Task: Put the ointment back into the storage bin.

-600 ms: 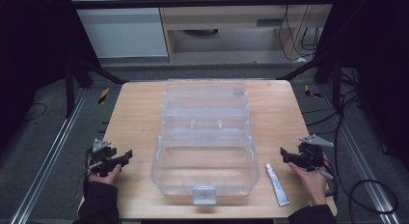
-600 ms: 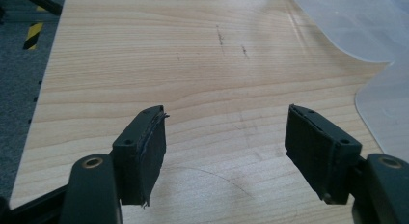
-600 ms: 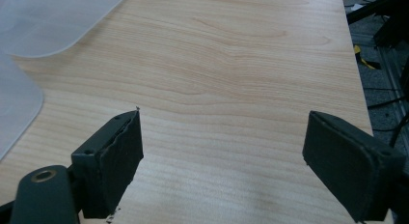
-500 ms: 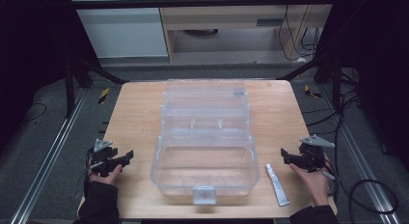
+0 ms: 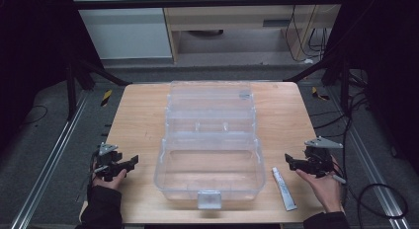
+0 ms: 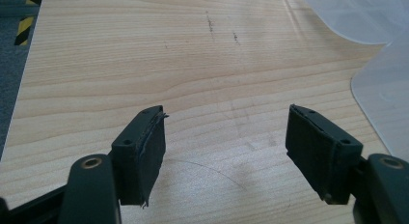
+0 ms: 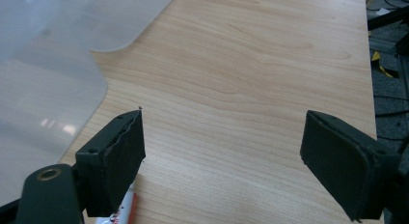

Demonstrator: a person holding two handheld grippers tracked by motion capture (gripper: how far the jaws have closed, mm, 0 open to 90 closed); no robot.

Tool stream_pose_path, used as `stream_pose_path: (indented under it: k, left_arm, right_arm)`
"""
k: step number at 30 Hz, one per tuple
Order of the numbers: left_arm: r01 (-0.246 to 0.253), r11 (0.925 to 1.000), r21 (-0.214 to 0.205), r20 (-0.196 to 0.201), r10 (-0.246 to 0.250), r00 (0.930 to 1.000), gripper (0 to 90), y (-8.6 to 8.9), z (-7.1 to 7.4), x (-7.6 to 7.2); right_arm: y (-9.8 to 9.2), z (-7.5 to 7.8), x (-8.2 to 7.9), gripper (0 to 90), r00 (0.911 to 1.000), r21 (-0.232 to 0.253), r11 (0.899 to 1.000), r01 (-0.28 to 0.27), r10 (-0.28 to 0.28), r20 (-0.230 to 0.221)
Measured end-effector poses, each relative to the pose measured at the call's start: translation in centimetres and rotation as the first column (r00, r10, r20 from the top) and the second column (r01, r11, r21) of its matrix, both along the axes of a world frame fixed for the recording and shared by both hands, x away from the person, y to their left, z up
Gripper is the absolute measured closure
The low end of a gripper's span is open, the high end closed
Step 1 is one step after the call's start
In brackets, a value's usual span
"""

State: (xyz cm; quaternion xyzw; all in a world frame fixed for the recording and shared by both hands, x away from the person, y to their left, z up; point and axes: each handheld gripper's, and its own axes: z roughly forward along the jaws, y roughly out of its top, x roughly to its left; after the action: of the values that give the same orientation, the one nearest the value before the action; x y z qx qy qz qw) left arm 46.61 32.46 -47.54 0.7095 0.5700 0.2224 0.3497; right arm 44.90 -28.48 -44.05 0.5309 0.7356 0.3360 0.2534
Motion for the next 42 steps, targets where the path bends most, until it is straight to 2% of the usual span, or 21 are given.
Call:
stream_pose_path:
  k: [2,5,9,14,19,24,25,29,33,34,36,38,41,42]
  left_arm:
    - [0.000,1.0000,0.001,-0.003,0.000,1.0000,30.2,0.0,0.0,0.0]
    - [0.003,1.0000,0.003,-0.005,-0.003,1.0000,30.2,0.0,0.0,0.0]
    - [0.007,1.0000,0.003,-0.011,-0.007,0.9999,30.2,0.0,-0.1,0.1]
    - [0.011,0.9999,0.003,-0.014,-0.011,0.9998,30.2,-0.2,-0.1,0.1]
    - [0.014,0.9999,0.007,-0.017,-0.014,0.9998,30.3,-0.3,-0.1,0.1]
    - [0.017,0.9998,0.008,-0.021,-0.016,0.9996,30.3,-0.3,-0.1,0.1]
    - [0.017,0.9998,0.010,-0.021,-0.017,0.9996,30.3,-0.3,-0.1,0.1]
    - [0.017,0.9998,0.011,-0.022,-0.017,0.9996,30.3,-0.3,-0.1,0.1]
    - [0.019,0.9998,0.011,-0.025,-0.019,0.9995,30.3,-0.3,-0.2,0.1]
    - [0.019,0.9997,0.012,-0.025,-0.019,0.9995,30.3,-0.3,-0.2,0.1]
    - [0.020,0.9997,0.013,-0.026,-0.020,0.9995,30.3,-0.3,-0.2,0.1]
    - [0.020,0.9997,0.013,-0.026,-0.020,0.9995,30.3,-0.3,-0.1,0.1]
    - [0.021,0.9997,0.014,-0.027,-0.021,0.9994,30.3,-0.3,-0.1,0.1]
    - [0.022,0.9996,0.015,-0.028,-0.022,0.9994,30.3,-0.3,-0.2,0.1]
  right_arm:
    - [0.6,0.8,-0.2,17.5,0.9995,-0.003,1.000,-0.028,0.028,-0.017]
    - [1.0,1.5,-0.3,20.9,0.9991,-0.008,0.999,-0.031,0.031,-0.029]
    - [1.3,2.4,-0.5,23.7,0.9991,-0.020,0.999,-0.036,0.035,-0.023]
    - [1.9,3.3,-0.6,26.6,0.9972,-0.019,0.998,-0.055,0.054,-0.052]
    - [2.5,3.9,-0.5,29.3,0.9903,-0.040,0.997,-0.072,0.067,-0.122]
    - [2.9,4.3,-0.5,33.0,0.9853,-0.045,0.996,-0.078,0.070,-0.155]
    - [3.1,4.3,-0.5,34.0,0.9814,-0.054,0.995,-0.081,0.071,-0.178]
    - [3.4,4.1,-0.6,35.9,0.9737,-0.070,0.993,-0.091,0.074,-0.216]
    - [3.7,3.6,-0.7,37.3,0.9608,-0.075,0.993,-0.096,0.073,-0.268]
    - [3.8,3.3,-0.7,38.5,0.9543,-0.076,0.992,-0.101,0.075,-0.289]
    - [3.9,3.3,-0.7,38.5,0.9528,-0.076,0.992,-0.104,0.077,-0.294]
    - [4.1,3.0,-0.7,39.0,0.9428,-0.081,0.991,-0.107,0.075,-0.325]
    - [4.3,2.9,-0.7,39.9,0.9400,-0.088,0.990,-0.107,0.072,-0.333]
    - [4.4,2.7,-0.7,40.4,0.9344,-0.090,0.989,-0.113,0.075,-0.348]
